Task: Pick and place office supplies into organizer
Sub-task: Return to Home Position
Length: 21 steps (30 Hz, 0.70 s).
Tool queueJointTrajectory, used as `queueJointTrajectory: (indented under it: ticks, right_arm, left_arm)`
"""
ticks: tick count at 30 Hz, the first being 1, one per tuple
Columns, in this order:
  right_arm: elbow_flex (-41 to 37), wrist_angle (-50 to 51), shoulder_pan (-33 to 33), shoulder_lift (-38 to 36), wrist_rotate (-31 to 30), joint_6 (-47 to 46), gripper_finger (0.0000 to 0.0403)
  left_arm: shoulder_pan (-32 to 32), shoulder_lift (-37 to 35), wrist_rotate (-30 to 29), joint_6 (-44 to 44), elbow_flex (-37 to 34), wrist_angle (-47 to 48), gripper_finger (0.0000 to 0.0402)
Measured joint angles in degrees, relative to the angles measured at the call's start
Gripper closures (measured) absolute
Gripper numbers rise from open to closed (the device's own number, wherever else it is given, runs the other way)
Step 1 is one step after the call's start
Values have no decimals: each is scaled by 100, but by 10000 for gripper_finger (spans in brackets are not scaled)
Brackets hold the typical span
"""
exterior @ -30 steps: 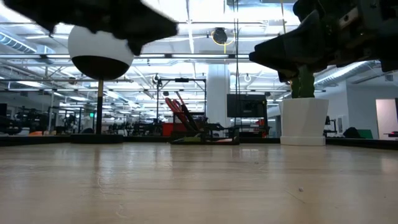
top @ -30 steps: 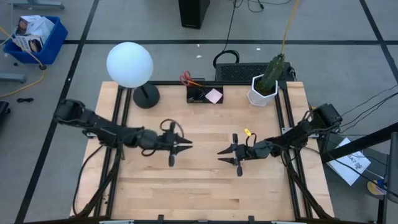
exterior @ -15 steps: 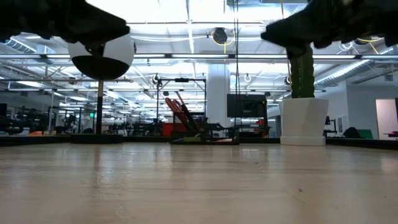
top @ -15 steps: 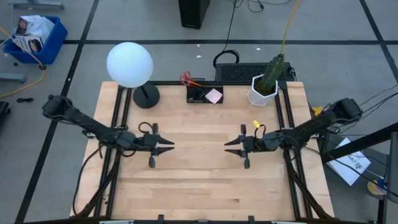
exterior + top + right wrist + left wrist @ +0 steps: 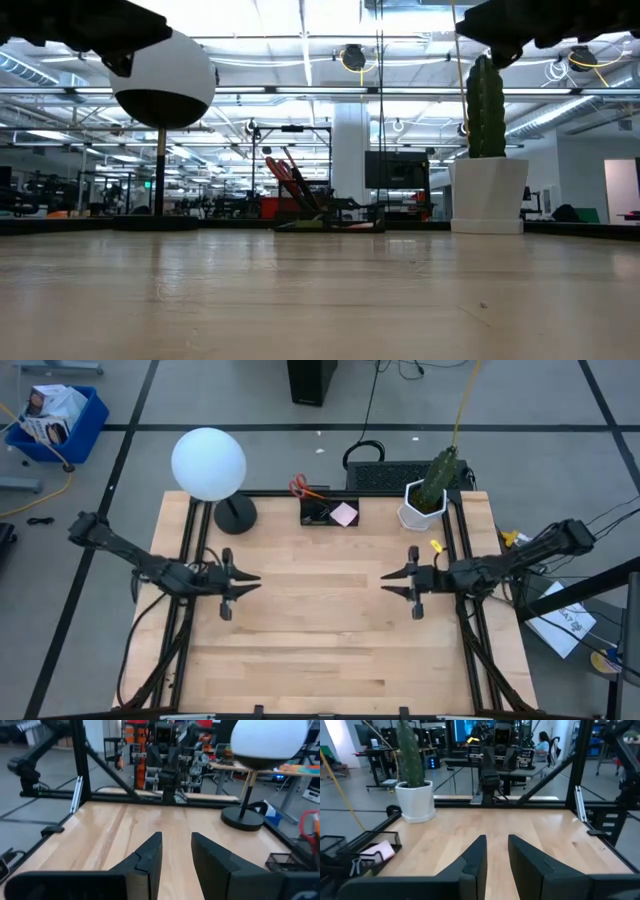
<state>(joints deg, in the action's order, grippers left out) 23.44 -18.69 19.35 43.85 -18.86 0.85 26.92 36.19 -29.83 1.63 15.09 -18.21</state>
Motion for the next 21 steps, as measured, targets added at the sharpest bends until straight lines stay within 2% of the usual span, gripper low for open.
queueJointTrajectory:
  ticks: [5, 8, 11, 16, 21]
  right_arm:
    - [0, 275, 0, -433, -30, 27, 303]
    - [-2, 480, -2, -694, 387, 81, 305]
    - [-163, 354, -2, -912, 703, 125, 304]
    - [-530, 324, -2, -1439, 690, 139, 303]
    - [-877, 307, -12, -1996, 694, 144, 305]
  left_arm:
    - [6, -663, 62, 17, 0, 623, 316]
    - [-41, -949, 264, -40, 0, 754, 316]
    - [-202, -1094, 518, -154, 0, 817, 316]
    - [-596, -1398, 636, -255, 0, 1353, 316]
    - [-877, -1772, 1431, -276, -4, 1517, 316]
